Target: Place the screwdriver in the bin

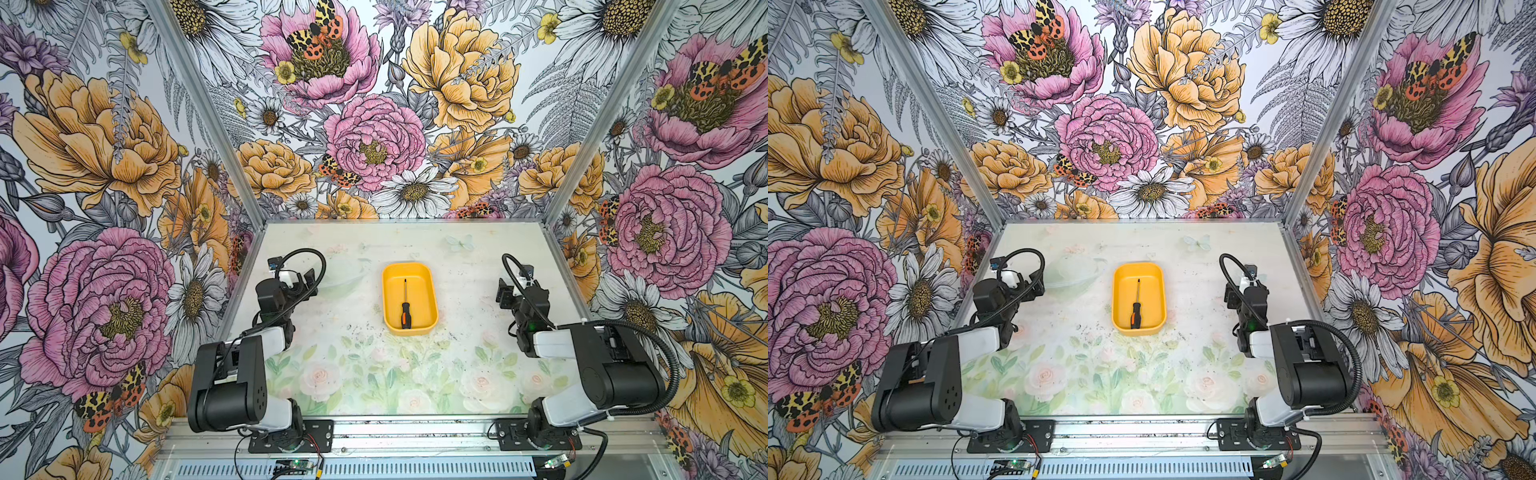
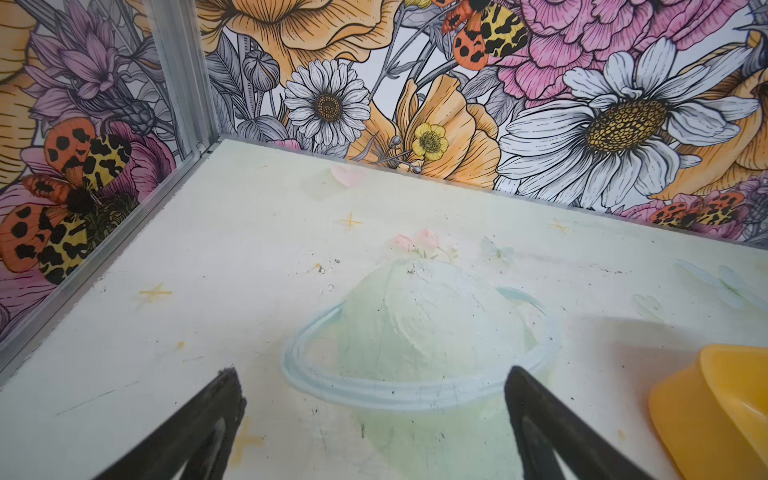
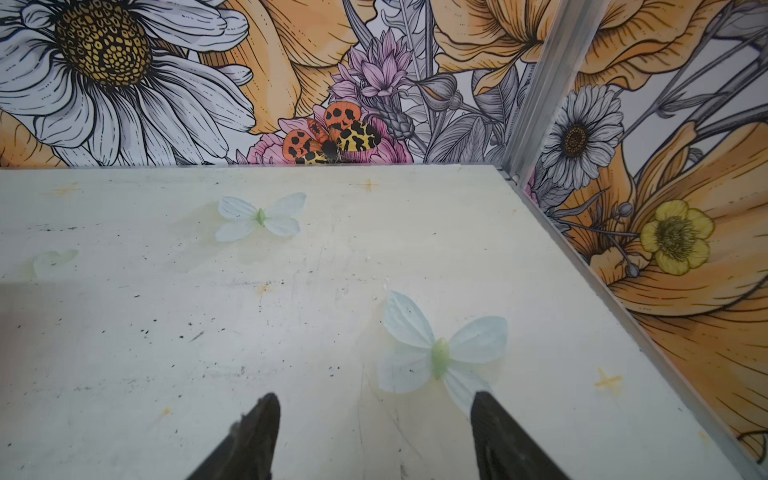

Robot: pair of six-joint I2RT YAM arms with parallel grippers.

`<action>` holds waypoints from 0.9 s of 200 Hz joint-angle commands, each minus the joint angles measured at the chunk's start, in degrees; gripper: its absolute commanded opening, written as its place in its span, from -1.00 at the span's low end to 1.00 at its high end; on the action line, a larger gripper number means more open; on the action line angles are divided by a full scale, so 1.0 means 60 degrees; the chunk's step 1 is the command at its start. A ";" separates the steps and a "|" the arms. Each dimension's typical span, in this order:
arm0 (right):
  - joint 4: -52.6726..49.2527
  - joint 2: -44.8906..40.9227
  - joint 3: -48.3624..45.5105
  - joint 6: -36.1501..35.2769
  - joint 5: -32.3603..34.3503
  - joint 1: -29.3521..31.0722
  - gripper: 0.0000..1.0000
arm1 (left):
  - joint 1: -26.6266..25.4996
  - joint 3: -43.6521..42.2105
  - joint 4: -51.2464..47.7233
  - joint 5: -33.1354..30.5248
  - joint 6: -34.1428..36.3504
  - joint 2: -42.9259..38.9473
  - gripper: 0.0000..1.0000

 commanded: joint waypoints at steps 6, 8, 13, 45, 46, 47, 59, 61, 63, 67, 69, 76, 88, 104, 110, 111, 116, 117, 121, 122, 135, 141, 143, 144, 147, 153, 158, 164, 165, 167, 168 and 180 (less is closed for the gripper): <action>0.0391 -0.0027 0.0044 -0.0127 0.0203 0.0040 0.48 | 0.0068 -0.0072 0.0726 -0.0187 -0.0112 0.0178 0.98; 0.0376 -0.0030 0.0045 -0.0126 0.0204 0.0039 0.48 | 0.0066 -0.0079 0.0721 -0.0160 -0.0104 0.0184 0.98; 0.0317 -0.0031 0.0071 -0.0130 0.0200 0.0027 0.48 | 0.0067 -0.0080 0.0722 -0.0143 -0.0081 0.0171 0.98; 0.0253 -0.0016 0.0105 -0.0126 0.0199 0.0038 0.49 | -0.0208 -0.0447 0.1401 -0.0153 0.0282 0.0149 0.98; 0.0253 -0.0016 0.0105 -0.0126 0.0204 0.0038 0.48 | -0.0233 -0.0469 0.1451 -0.0174 0.0302 0.0145 0.97; 0.0254 -0.0016 0.0112 -0.0126 0.0207 0.0031 0.49 | -0.0253 -0.0495 0.1497 -0.0199 0.0320 0.0151 0.98; 0.0246 -0.0016 0.0123 -0.0126 0.0199 0.0042 0.48 | -0.0569 -0.0790 0.2135 -0.0526 0.0596 0.0272 0.98; 0.0245 -0.0016 0.0116 -0.0126 0.0203 0.0047 0.48 | -0.0599 -0.0848 0.2252 -0.0578 0.0655 0.0310 0.97; 0.0252 -0.0016 0.0111 -0.0126 0.0197 0.0033 0.48 | -0.0647 -0.0903 0.2399 -0.0624 0.0699 0.0374 0.98; 0.0242 -0.0027 0.0112 -0.0126 0.0200 0.0049 0.49 | -0.0713 -0.1007 0.2740 -0.0704 0.0752 0.0546 0.98; 0.0240 -0.0019 0.0117 -0.0130 0.0200 0.0045 0.48 | -0.0730 -0.1041 0.2872 -0.0721 0.0756 0.0667 0.98; 0.0244 -0.0016 0.0106 -0.0126 0.0202 0.0043 0.49 | -0.0707 -0.1091 0.3542 -0.0603 0.0680 0.1053 0.98; 0.0252 -0.0017 0.0105 -0.0142 0.0211 0.0046 0.49 | -0.0620 -0.1027 0.2898 -0.0393 0.0753 0.0790 0.98; 0.0254 -0.0016 0.0119 -0.0136 0.0213 0.0053 0.49 | -0.0638 -0.0993 0.3080 -0.0320 0.0747 0.0940 0.98; 0.0238 -0.0016 0.0128 -0.0134 0.0213 0.0046 0.49 | -0.0676 -0.0949 0.2824 -0.0427 0.0808 0.0852 0.98; 0.0239 -0.0016 0.0131 -0.0137 0.0211 0.0049 0.49 | -0.0687 -0.0940 0.2807 -0.0450 0.0814 0.0856 0.98; 0.0216 -0.0002 0.0133 -0.0152 0.0210 0.0053 0.50 | -0.0736 -0.0917 0.2847 -0.0563 0.0810 0.0892 0.97; 0.0213 -0.0002 0.0133 -0.0154 0.0210 0.0053 0.50 | -0.0746 -0.0917 0.2884 -0.0592 0.0808 0.0905 0.98; 0.0213 -0.0001 0.0139 -0.0138 0.0211 0.0053 0.51 | -0.0769 -0.0906 0.2933 -0.0639 0.0815 0.0945 0.98; 0.0204 -0.0009 0.0144 -0.0139 0.0210 0.0046 0.51 | -0.0770 -0.0904 0.2920 -0.0644 0.0818 0.0946 0.98; 0.0197 0.0001 0.0149 -0.0139 0.0218 0.0052 0.54 | -0.0805 -0.0866 0.2803 -0.0738 0.0848 0.0902 0.98; 0.0203 -0.0001 0.0149 -0.0139 0.0209 0.0053 0.56 | -0.0835 -0.0878 0.2827 -0.0775 0.0848 0.0918 0.98; 0.0201 -0.0009 0.0149 -0.0129 0.0209 0.0053 0.56 | -0.0842 -0.0870 0.2784 -0.0790 0.0842 0.0907 0.98; 0.0198 -0.0012 0.0149 -0.0142 0.0209 0.0053 0.56 | -0.0843 -0.0856 0.2765 -0.0793 0.0846 0.0898 0.98; 0.0196 -0.0003 0.0152 -0.0139 0.0202 0.0044 0.57 | -0.0854 -0.0857 0.2720 -0.0826 0.0855 0.0890 0.98; 0.0151 -0.0001 0.0170 -0.0143 0.0201 0.0053 0.59 | -0.0892 -0.0844 0.2749 -0.0921 0.0876 0.0899 0.97; 0.0104 0.0005 0.0198 -0.0141 0.0184 0.0053 0.60 | -0.0918 -0.0829 0.2700 -0.0985 0.0898 0.0904 0.98; 0.0090 0.0010 0.0208 -0.0143 0.0155 0.0038 0.63 | -0.0955 -0.0803 0.2610 -0.1040 0.0921 0.0876 0.97; 0.0084 0.0012 0.0207 -0.0142 0.0160 0.0038 0.63 | -0.0965 -0.0801 0.2605 -0.1057 0.0922 0.0875 0.98; 0.0080 0.0006 0.0207 -0.0130 0.0153 0.0039 0.65 | -0.0973 -0.0792 0.2630 -0.1077 0.0916 0.0885 0.98; 0.0086 0.0002 0.0207 -0.0128 0.0152 0.0039 0.65 | -0.0981 -0.0788 0.2629 -0.1097 0.0920 0.0887 0.98; 0.0082 0.0013 0.0218 -0.0136 0.0156 0.0027 0.73 | -0.1037 -0.0784 0.2585 -0.1236 0.0938 0.0878 0.98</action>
